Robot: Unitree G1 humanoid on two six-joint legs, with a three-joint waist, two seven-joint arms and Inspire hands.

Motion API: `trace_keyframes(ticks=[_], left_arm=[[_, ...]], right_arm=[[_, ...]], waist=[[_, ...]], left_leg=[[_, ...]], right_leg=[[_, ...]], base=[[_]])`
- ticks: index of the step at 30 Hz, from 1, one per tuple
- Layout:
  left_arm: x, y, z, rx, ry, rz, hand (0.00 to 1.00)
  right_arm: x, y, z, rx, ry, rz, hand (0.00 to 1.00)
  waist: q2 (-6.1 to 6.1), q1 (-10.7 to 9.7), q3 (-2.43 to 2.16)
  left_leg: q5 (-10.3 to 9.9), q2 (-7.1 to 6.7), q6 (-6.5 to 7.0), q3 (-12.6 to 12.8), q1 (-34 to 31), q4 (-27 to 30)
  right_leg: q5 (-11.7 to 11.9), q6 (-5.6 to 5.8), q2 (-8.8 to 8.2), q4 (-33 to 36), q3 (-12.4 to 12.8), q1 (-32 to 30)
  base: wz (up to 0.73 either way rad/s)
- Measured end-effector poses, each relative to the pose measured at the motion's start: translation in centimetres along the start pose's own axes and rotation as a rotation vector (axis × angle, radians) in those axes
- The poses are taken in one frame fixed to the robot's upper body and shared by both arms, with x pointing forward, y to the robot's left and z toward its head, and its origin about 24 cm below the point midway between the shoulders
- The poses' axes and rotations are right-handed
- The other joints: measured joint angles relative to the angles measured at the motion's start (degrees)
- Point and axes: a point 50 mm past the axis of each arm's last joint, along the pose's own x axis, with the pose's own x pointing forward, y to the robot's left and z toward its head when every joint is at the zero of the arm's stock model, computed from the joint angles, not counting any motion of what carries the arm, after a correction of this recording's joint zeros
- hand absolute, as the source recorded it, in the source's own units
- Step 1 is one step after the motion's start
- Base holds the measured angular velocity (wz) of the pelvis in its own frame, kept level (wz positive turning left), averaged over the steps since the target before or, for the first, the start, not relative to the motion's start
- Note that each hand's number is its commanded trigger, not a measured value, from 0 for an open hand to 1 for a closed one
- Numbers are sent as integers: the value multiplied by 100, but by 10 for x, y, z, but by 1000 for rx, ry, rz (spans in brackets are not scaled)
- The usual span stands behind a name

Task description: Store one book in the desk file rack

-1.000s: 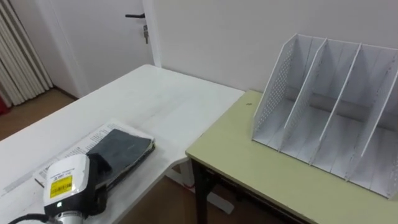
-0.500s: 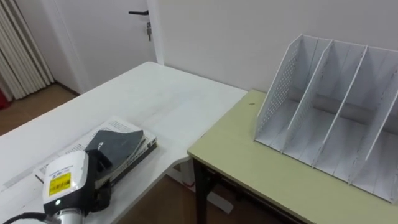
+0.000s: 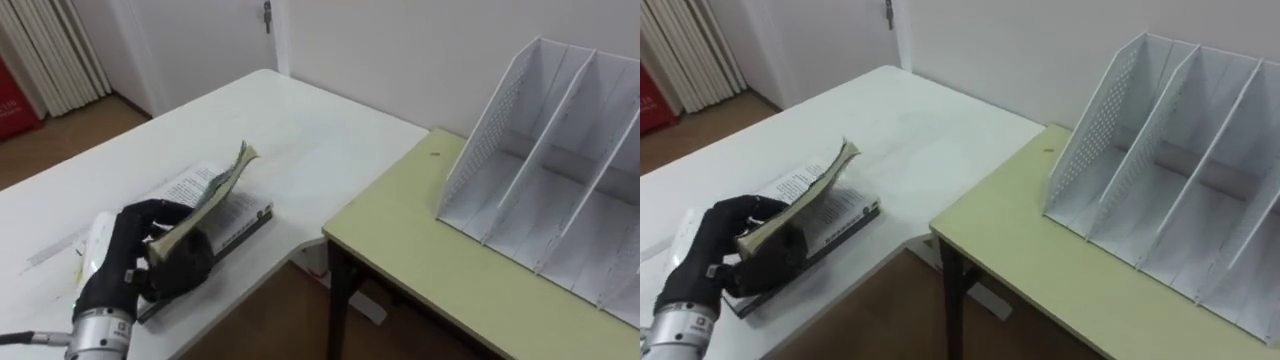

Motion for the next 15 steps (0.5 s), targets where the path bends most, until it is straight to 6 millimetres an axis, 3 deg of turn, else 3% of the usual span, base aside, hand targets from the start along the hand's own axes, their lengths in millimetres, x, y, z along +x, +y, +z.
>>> trace_keyframes(ticks=[4, 7, 15], left_arm=[[0, -7, 2, -217, -3, -124, 100], [-1, -9, 5, -271, -31, -196, 100], [-2, -11, 13, -542, -107, -298, 100]], right_arm=[[-6, -1, 47, -44, -212, 61, 0], [-12, 0, 68, -51, -325, 105, 0], [-29, 0, 102, -103, -491, 251, 0]], waist=[[9, 3, -1], [1, 4, -3], [4, 18, 8]], left_leg=[[0, 6, -1, 50, -52, 15], [-1, 11, -1, 101, -10, 19], [-1, 27, 0, 143, -9, 14]], right_leg=[[1, -1, -5, 17, 1, -21], [4, -2, -8, 18, 28, 10], [8, -5, -7, 141, 196, -127]], base=[[1], [-3], [-13]])
